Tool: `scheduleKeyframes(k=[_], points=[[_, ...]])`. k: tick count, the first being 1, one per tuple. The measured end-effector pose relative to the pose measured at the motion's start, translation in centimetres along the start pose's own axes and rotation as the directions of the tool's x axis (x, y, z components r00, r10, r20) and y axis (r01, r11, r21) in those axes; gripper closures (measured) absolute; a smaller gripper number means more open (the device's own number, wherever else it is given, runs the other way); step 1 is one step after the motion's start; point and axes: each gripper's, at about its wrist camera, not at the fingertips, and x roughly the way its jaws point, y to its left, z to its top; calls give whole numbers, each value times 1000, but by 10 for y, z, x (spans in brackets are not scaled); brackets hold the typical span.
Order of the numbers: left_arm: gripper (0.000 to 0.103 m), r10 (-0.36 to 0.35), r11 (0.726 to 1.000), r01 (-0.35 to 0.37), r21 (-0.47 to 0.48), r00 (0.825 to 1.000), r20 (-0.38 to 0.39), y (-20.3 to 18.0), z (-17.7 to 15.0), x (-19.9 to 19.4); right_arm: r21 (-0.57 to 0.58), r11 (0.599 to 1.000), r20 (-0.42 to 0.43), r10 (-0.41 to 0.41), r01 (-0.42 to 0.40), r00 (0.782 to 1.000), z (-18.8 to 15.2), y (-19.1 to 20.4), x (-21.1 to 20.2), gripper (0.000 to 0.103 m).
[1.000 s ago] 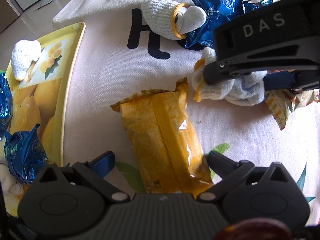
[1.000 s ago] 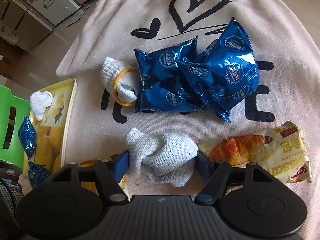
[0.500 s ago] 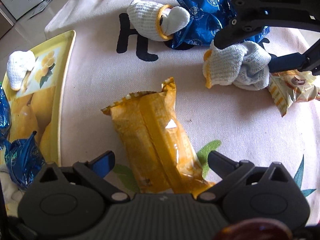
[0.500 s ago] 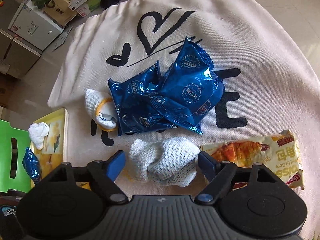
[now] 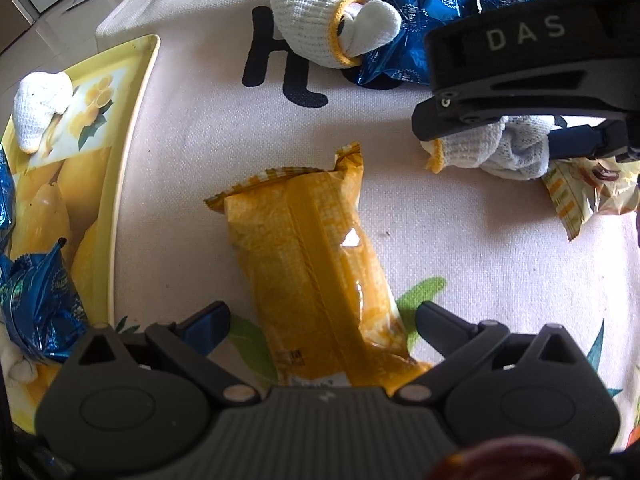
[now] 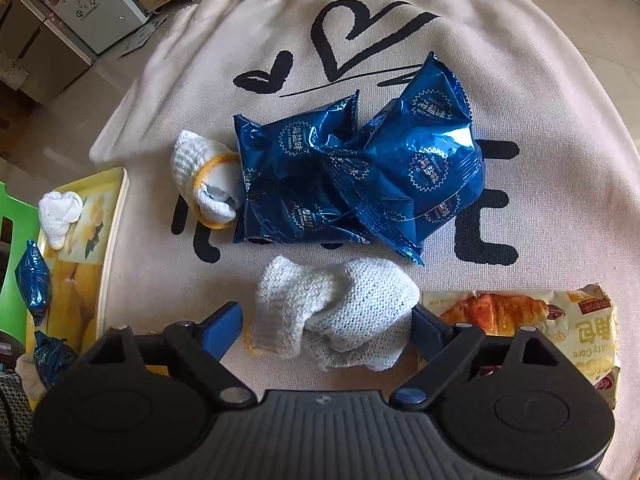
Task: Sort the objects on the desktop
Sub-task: 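Close left gripper on the yellow wafer packet while right gripper holds the glove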
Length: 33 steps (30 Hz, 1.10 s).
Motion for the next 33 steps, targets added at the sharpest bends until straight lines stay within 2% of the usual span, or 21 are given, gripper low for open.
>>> scheduleKeyframes(k=[8,9,11,13,18,19,23,24,33], points=[[1,-7,1000,7,24,1000,22,-8,0,-2,-37,998,6,-51,51,999,-1,6,8,15],[2,-11,999,10,33,1000,28,-10,-1,-2,-36,998,9,-55,55,998,-1,6,8,16],[4,-21,998,18,54,999,48,-16,-3,-4,-39,997,18,-65,66,998,0,6,7,24],[9,-23,997,17,82,997,71,-21,-5,-7,-41,997,26,-64,65,998,0,5,5,27],[38,-59,995,50,85,993,106,-23,0,-16,-21,998,62,-64,65,996,2,0,-7,32],[40,-67,995,59,79,992,107,-22,1,-18,-16,998,68,-60,61,996,3,-1,-9,33],[42,-87,995,82,52,991,105,-18,5,-18,0,999,82,-37,37,996,5,-4,-18,33],[42,-87,995,82,55,990,112,-15,-3,-31,-1,999,87,-37,37,995,5,-4,-20,33],[42,-103,993,91,76,980,173,-26,2,-49,27,1000,123,-9,6,992,8,-6,-38,33]])
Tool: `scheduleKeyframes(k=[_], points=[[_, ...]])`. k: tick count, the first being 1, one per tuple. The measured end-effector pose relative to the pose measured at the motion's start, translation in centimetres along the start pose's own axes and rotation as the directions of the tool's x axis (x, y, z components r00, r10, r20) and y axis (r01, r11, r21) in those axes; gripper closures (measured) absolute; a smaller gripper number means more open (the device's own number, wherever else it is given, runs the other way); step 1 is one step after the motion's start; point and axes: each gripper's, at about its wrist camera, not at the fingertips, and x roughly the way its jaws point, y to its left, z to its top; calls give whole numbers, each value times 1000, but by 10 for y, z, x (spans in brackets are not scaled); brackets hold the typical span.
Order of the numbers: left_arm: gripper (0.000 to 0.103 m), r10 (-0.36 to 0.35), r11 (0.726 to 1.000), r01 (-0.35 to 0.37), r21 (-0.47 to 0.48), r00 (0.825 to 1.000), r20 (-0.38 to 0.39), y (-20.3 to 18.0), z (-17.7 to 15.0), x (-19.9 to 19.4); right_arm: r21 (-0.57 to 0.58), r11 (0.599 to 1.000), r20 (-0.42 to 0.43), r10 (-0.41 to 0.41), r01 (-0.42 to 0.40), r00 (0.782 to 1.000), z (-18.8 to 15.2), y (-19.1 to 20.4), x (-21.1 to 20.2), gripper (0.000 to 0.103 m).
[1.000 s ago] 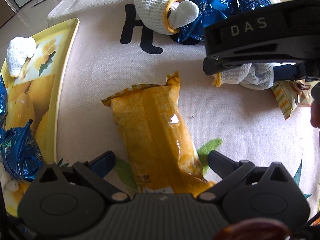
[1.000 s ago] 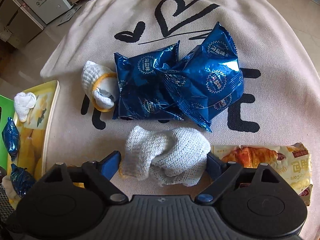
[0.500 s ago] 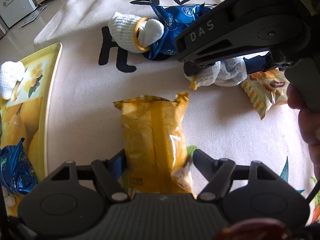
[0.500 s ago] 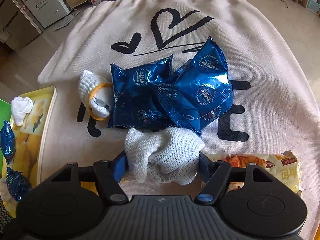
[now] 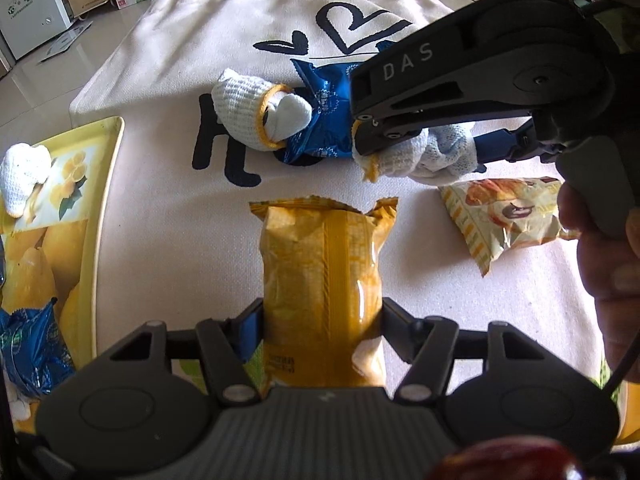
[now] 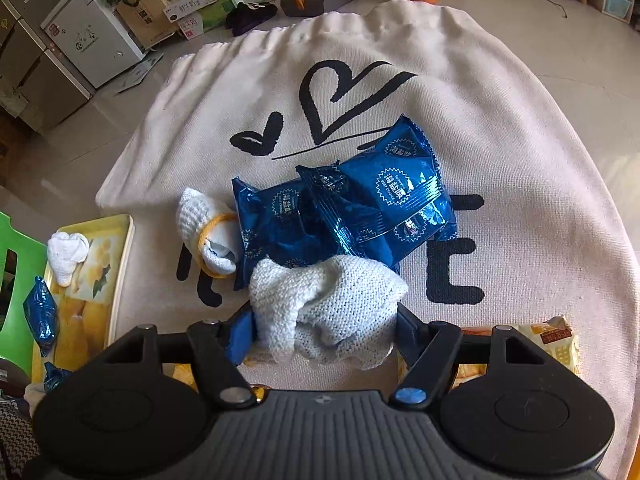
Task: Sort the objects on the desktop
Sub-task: 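Close left gripper on the yellow wafer packet while right gripper holds the glove, then carry both items to the yellow tray and open left gripper over it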
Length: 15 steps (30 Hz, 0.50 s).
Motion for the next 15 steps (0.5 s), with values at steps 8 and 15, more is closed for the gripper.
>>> scheduleKeyframes(k=[8,15], points=[[42,-12,1000,12,-7,999,40,1,6,-9,22,1000,54,-16,14,998,3,-2,-28,33],[42,-16,1000,16,-6,996,87,0,3,-35,65,998,98,-30,24,995,-1,-6,-61,33]])
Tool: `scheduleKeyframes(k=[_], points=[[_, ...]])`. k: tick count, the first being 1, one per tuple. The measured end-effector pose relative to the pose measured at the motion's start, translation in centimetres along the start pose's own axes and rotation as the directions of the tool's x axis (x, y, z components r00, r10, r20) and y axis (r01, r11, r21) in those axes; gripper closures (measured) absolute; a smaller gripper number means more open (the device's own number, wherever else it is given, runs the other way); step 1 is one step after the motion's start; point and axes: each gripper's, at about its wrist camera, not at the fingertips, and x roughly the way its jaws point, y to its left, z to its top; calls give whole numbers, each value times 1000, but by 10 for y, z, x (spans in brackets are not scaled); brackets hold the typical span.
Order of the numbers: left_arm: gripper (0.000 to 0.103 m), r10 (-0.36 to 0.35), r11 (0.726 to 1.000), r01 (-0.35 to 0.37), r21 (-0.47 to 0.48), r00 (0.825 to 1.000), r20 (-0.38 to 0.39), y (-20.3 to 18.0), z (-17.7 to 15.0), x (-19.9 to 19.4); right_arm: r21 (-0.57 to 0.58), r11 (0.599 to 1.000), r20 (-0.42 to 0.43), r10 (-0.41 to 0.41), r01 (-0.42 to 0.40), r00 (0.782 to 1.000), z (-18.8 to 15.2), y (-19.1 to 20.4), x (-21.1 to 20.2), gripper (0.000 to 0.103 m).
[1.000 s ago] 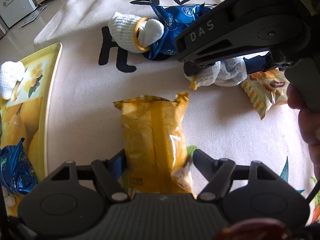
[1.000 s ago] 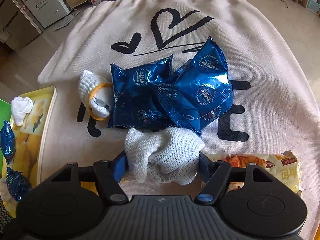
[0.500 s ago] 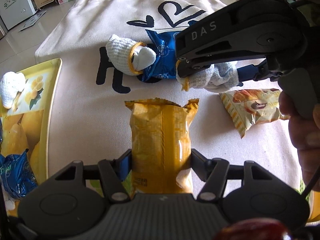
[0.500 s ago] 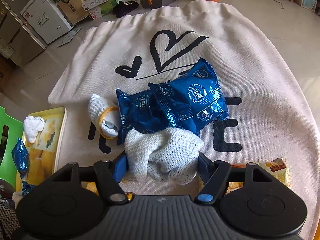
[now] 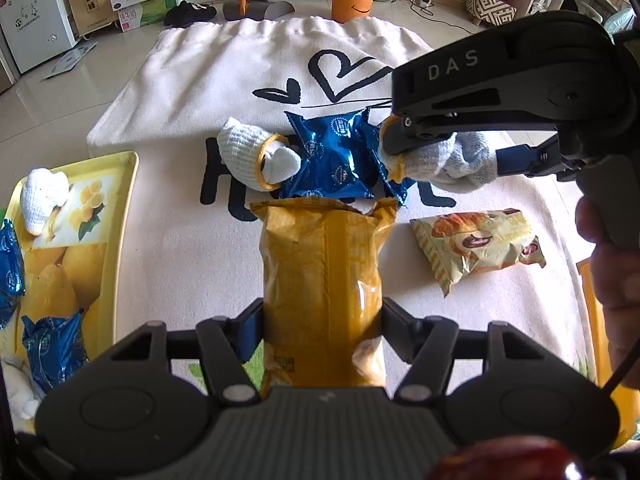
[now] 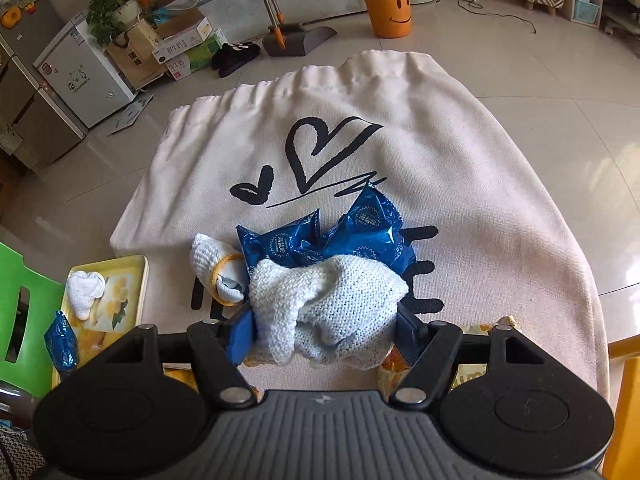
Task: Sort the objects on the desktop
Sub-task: 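Carry both items to the yellow tray and open left gripper over it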
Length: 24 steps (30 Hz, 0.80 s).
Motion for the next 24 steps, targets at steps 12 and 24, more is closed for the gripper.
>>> scheduleKeyframes(k=[12,24], points=[[44,-23,1000,24,-14,998,65,1,2,-40,147,986,106,-90,74,990,-20,-18,-64,33],[44,-13,998,17,-57,997,73,22,-2,-44,234,963,76,-153,132,985,-64,-30,-87,33]])
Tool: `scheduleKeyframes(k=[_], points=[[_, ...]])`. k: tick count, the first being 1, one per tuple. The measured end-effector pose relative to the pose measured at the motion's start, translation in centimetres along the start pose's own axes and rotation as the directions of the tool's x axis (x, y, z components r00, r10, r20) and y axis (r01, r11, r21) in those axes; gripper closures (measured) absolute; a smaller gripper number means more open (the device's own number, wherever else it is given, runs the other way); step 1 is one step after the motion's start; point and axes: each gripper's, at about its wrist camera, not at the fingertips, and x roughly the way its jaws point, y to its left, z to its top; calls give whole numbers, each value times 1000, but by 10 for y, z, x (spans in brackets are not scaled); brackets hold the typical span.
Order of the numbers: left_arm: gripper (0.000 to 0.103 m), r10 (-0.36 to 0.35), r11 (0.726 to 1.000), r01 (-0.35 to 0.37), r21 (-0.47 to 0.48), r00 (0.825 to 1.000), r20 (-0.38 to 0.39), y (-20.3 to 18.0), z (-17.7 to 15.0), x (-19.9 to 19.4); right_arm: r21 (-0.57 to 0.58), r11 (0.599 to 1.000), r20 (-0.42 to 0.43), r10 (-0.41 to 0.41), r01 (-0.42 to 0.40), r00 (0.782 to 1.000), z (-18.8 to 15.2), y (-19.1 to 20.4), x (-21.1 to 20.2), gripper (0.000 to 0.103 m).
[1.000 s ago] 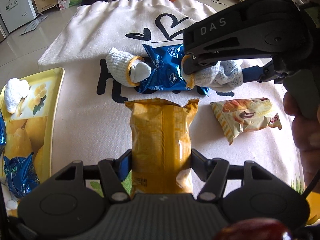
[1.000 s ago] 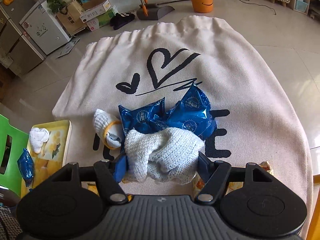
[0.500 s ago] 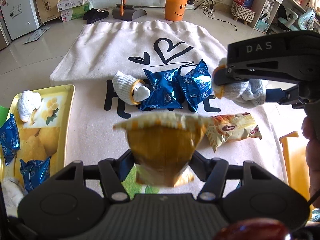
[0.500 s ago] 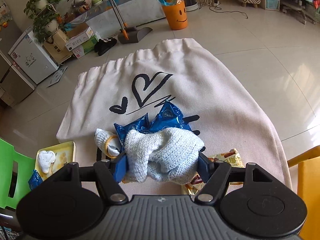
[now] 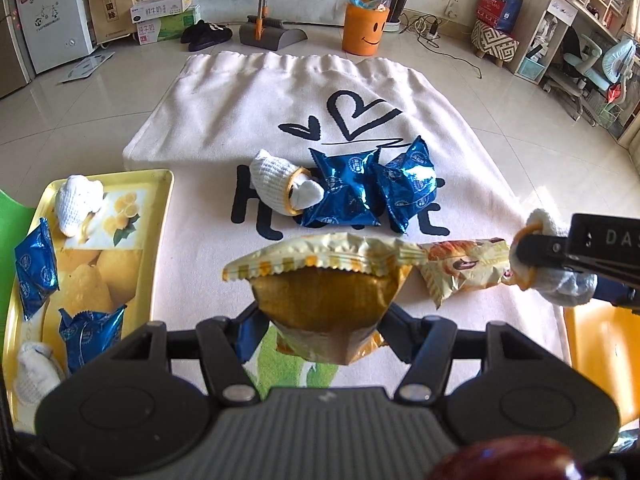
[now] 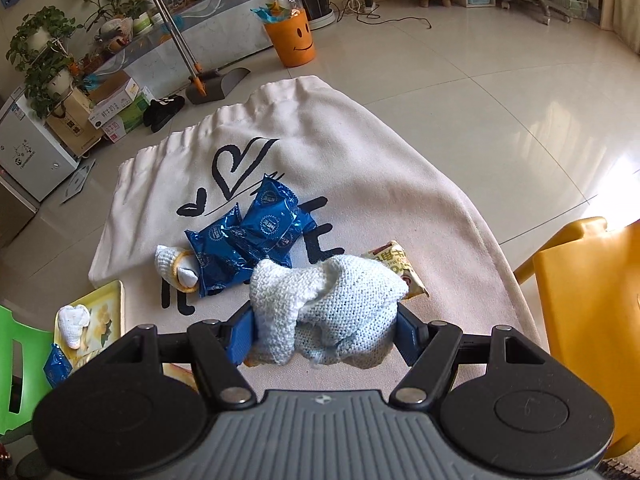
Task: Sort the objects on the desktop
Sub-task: 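Carry both items to the yellow tray and open left gripper over it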
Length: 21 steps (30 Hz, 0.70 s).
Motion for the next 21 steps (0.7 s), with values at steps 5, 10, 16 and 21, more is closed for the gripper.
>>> scheduleKeyframes(k=[5,10,16,21], points=[[44,-2,1000,2,-17,1000,3,9,-2,-3,16,1000,-17,16,-16,1000,-5,2,1,33],[44,-8,1000,8,-24,1000,13,12,-2,-8,4,1000,-26,19,-19,999,-11,11,3,33],[44,-15,998,17,-54,1000,27,21,2,-13,-8,1000,-32,23,-23,999,-14,20,4,33],[44,2,995,1,-95,999,40,38,7,-17,-32,998,-46,53,-55,998,-17,38,9,33]])
